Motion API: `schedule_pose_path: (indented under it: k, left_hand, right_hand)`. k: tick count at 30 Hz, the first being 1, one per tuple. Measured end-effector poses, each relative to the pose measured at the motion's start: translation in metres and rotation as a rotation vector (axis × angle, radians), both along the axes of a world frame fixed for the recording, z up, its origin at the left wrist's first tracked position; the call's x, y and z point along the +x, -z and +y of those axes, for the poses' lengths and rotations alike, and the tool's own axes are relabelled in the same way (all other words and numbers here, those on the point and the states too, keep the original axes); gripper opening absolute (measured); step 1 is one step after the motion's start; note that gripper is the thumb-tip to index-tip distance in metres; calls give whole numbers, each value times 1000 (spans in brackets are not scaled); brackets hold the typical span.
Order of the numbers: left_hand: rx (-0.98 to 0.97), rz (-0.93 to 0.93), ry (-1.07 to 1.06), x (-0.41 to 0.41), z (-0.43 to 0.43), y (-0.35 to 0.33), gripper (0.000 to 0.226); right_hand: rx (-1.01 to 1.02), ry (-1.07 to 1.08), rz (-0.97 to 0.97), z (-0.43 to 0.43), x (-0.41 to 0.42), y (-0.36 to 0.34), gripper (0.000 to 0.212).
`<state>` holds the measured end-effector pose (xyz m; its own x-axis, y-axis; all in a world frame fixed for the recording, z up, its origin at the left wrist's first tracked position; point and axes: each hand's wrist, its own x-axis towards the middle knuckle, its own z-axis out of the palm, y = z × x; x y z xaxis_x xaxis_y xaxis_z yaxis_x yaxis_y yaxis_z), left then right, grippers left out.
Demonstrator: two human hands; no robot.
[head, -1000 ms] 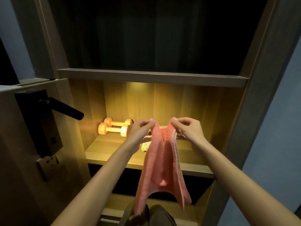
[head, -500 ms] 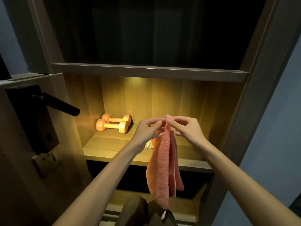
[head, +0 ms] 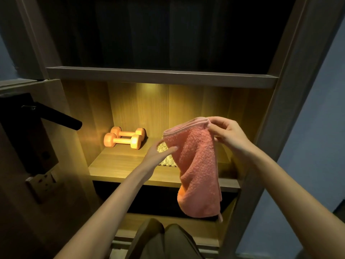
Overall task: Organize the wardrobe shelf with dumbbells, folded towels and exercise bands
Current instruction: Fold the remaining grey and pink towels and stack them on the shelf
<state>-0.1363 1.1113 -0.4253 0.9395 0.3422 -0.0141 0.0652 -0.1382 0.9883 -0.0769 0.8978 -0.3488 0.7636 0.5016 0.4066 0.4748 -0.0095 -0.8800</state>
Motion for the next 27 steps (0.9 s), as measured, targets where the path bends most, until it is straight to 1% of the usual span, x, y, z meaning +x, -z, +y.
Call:
schedule_pose_path:
  k: [2, 3, 5, 6, 8, 10, 12, 14, 16, 19, 20, 24, 27]
  left_hand:
    - [-73, -24, 141, 3, 1, -1, 63]
    - [-90, -45, 193, 4, 2, -2, 54]
    - [-119, -108, 250, 7, 4, -9, 48]
    - [-129, -140, 252, 7, 5, -15, 47]
    - [-74, -174, 243, 8, 7, -30, 42]
    - [101, -193, 243, 9, 7, -44, 31]
    - [253, -235, 224, 12, 7, -55, 32]
    - [295, -255, 206, 12, 5, -62, 42]
    - [250, -230, 218, 11, 3, -67, 49]
    - [134, -196, 265, 7, 1, -68, 34]
    - [96, -181, 285, 7, 1, -66, 34]
    - [18, -134, 327, 9, 0, -58, 41]
    - [42, -97, 344, 12, -3, -53, 43]
  right_hand:
    - [4, -14, 30, -5, 3, -3, 14]
    - [14, -3, 50, -8, 5, -3, 14]
    - [20, 74, 62, -13, 11, -1, 12]
    - [-10, 148, 22, -15, 14, 2, 10]
    - [-121, 292, -89, -19, 19, 9, 10]
    - [-166, 378, -158, -19, 21, 15, 10]
    - [-156, 407, -189, -18, 21, 18, 9]
    - [-170, 387, -163, -16, 22, 18, 9]
    - [-187, 361, -101, -15, 23, 17, 10]
    - [-181, 349, -68, -17, 24, 17, 12]
    - [-190, 336, -81, -18, 24, 17, 12]
    - [-243, 328, -184, -26, 23, 19, 9]
    - [-381, 396, -334, -30, 22, 24, 17]
